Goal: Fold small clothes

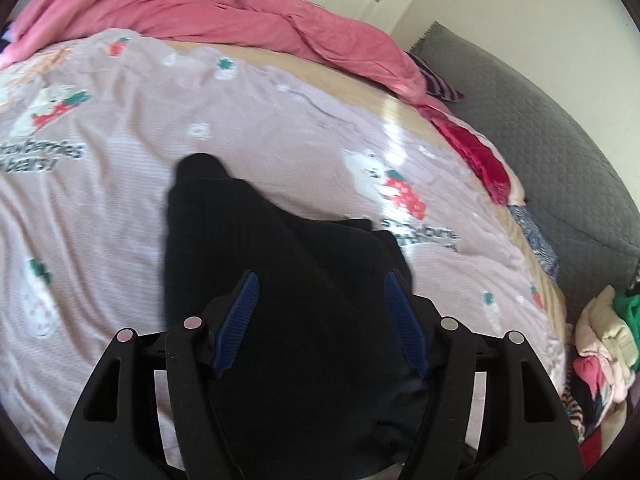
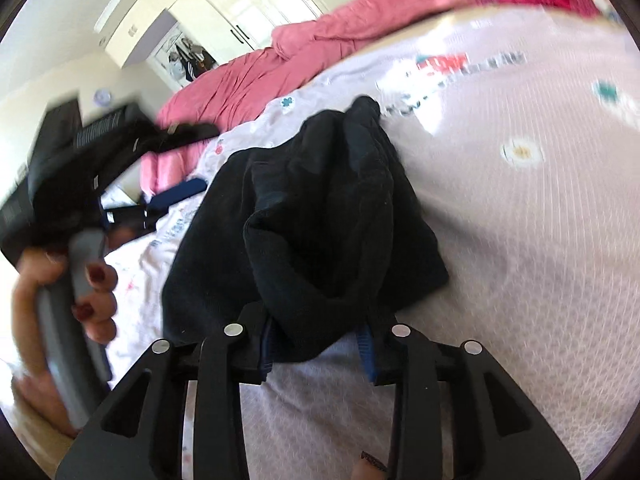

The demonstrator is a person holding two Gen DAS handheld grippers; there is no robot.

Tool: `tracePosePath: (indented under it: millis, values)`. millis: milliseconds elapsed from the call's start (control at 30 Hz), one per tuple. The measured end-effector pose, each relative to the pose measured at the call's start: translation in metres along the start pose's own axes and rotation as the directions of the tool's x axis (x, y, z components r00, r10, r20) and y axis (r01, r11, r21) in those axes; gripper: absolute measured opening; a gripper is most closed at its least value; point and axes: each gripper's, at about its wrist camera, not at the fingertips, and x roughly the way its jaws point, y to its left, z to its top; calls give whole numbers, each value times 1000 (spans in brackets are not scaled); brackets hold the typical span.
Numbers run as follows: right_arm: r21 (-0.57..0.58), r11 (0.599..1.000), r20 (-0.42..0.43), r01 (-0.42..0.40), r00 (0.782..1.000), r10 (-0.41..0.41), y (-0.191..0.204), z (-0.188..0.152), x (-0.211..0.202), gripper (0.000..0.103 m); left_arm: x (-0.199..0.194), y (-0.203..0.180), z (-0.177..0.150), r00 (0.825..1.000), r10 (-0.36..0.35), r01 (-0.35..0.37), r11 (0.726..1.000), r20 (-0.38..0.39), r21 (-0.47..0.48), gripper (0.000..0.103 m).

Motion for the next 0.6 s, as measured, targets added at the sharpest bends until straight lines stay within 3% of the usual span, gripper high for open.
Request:
tracePosePath:
  millis: [267,433,600]
  values:
    - [72,993,-51,-92,994,96,-5,24,-8,60,-5,20,-29,989,147,-148,987,10,68,58]
    - [128,979,-113,-159,978,174,-10,61,2,76,-4,18,-42,986,168,-168,979,9,118,61]
    - [157,972,-209,-177,956,207,-15,96,34,77,-6,18,-47,986,163,-164,978,14,127,62]
